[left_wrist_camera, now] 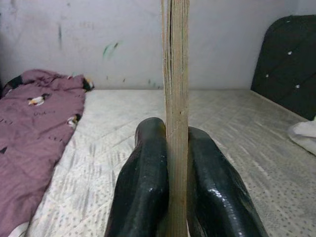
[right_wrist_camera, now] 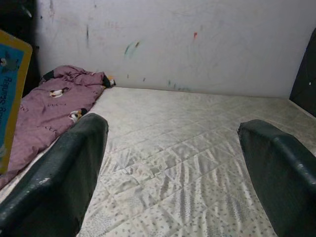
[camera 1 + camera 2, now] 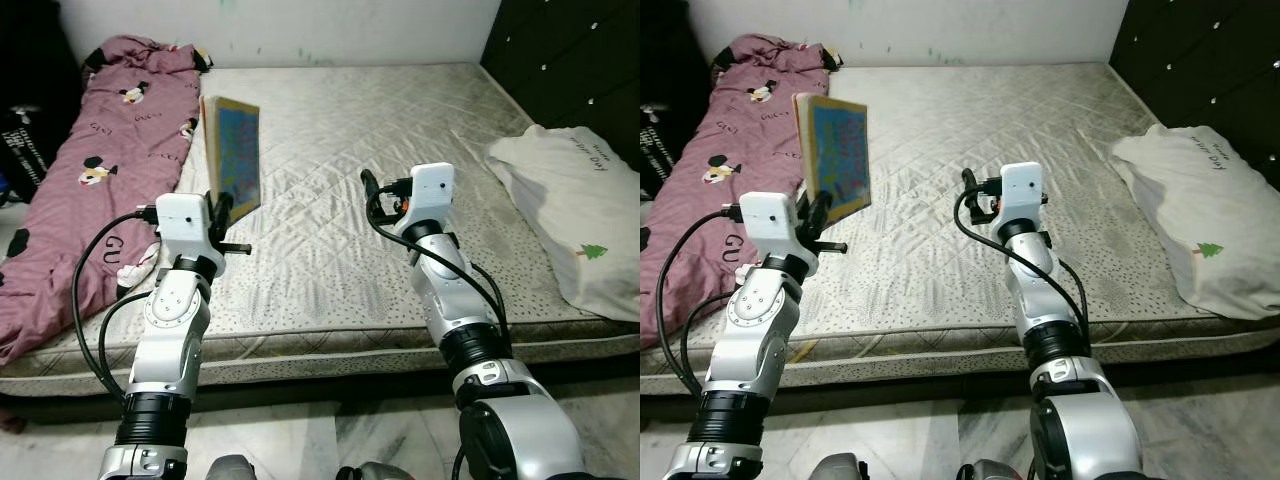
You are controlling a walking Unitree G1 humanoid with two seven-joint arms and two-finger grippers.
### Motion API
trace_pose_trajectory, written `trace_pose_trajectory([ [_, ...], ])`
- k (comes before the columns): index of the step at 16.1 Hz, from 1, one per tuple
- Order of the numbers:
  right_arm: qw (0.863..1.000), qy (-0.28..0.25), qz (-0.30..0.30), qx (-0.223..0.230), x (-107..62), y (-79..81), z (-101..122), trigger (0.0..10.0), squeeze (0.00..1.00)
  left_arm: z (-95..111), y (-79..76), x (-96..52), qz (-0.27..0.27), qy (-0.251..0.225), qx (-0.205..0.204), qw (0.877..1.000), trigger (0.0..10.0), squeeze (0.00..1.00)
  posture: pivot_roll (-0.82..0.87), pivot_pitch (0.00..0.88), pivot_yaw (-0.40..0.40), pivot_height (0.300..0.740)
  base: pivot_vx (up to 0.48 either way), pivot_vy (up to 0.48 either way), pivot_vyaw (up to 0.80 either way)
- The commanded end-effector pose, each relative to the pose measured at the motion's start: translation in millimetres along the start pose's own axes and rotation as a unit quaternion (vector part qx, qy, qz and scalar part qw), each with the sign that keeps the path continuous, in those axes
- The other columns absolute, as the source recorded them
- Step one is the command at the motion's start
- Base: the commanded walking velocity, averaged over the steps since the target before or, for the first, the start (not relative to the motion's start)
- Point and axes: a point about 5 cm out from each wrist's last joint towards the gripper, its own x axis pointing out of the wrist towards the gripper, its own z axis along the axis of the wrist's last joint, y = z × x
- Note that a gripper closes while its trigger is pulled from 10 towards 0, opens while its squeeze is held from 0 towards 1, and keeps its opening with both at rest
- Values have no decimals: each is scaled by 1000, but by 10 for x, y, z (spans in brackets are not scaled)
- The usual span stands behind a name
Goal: Clean up the room
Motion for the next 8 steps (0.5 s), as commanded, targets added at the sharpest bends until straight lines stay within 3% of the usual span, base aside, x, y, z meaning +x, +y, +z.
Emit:
trace_pose_trajectory([
  [1,1000,-3,5,1,25,29,27,10000,0,164,13,11,-7,-43,0,999,10000,0,67,0,6,740,0,0,0],
  [8,1000,-4,4,3,29,33,28,10000,0,180,9,8,-16,-48,-2,999,10000,0,67,0,8,740,332,0,0],
])
